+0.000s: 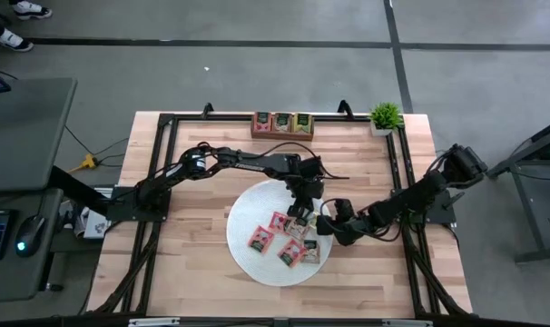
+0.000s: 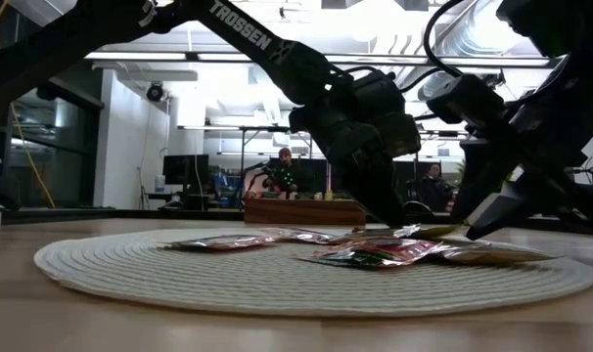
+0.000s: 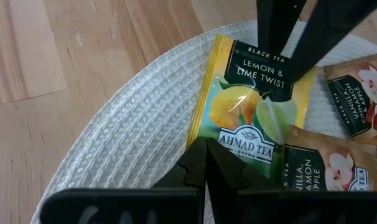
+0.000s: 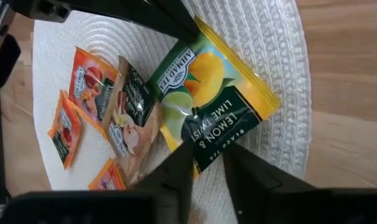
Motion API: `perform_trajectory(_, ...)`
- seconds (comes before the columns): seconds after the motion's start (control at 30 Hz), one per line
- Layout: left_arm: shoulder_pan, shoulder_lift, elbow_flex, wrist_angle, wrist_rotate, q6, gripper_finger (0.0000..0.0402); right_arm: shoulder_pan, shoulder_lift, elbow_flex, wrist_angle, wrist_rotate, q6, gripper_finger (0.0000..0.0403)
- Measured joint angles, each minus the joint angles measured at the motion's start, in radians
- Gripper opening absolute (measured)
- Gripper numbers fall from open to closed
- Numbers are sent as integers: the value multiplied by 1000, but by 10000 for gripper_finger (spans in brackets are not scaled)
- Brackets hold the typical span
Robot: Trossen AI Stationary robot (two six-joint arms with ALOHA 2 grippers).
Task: Pick & Place Tea
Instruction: Put the yellow tea bag into the right section of the wooden organizer
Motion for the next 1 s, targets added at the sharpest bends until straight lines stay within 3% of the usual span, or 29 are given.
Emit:
perform_trajectory(0.2, 0, 0, 0, 0, 0, 0, 0, 0, 0, 0, 0, 12, -29, 8)
perform_trajectory(0.7, 21, -10, -2, -13, 29, 0, 1, 0, -1, 0, -10, 19, -83, 1)
perform_trajectory(1.0, 43, -7, 178, -272, -17, 97, 1, 1, -2, 0, -17, 5, -105, 1)
